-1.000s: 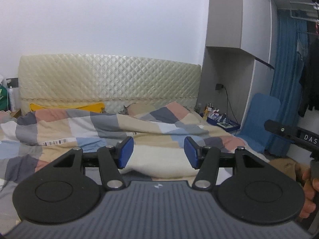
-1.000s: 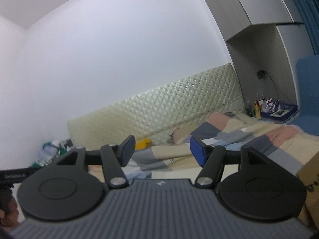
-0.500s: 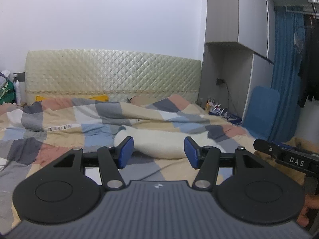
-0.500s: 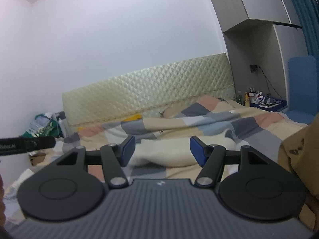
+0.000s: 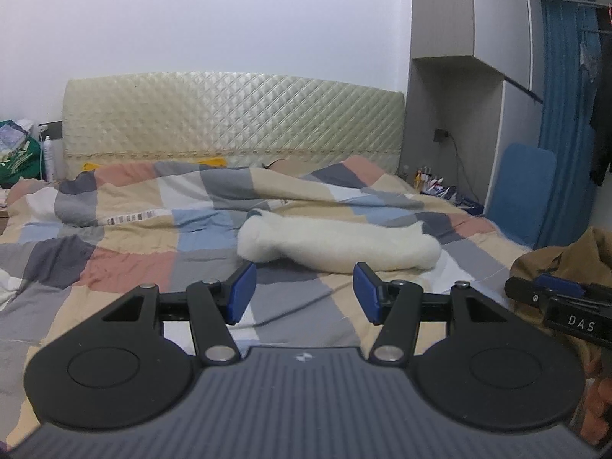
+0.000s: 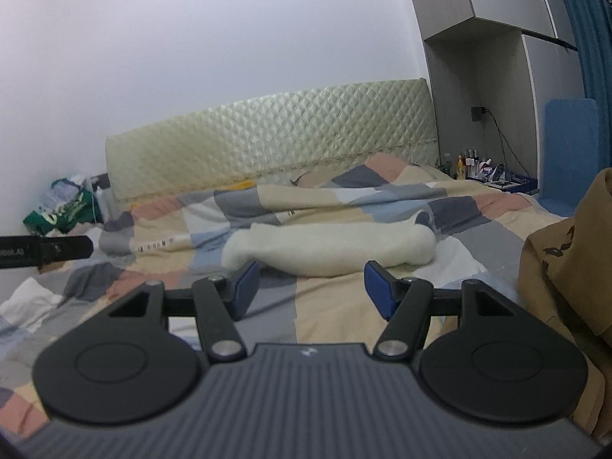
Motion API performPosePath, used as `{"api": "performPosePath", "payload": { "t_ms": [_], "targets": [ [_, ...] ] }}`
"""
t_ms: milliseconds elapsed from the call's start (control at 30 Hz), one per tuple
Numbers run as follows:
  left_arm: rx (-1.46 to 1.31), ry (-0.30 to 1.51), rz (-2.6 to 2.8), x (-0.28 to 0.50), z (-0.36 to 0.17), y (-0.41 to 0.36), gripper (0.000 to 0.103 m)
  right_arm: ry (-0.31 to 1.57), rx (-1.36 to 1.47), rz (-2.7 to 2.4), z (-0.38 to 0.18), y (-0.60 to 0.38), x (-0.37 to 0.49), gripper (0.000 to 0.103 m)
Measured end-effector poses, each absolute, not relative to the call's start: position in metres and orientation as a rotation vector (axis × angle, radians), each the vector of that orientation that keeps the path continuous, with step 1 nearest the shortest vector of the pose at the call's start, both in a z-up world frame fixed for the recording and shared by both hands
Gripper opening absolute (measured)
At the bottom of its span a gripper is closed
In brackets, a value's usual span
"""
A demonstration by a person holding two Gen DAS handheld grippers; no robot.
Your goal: Fold large clothes
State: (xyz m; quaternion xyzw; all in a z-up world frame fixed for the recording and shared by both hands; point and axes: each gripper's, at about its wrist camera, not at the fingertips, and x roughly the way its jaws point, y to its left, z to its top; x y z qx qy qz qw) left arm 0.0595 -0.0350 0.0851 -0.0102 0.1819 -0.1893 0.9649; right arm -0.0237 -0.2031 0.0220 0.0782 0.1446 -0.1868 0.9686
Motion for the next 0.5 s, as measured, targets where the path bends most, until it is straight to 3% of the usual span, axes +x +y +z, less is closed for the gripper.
{"api": "performPosePath", "payload": {
  "t_ms": [500],
  "targets": [
    [-0.021, 0.415, -0.386, 0.067, 0.058, -0.038, 0.062, 0.337, 0.138, -0.416, 0.0, -0.203, -0.022, 0.064]
  ]
}}
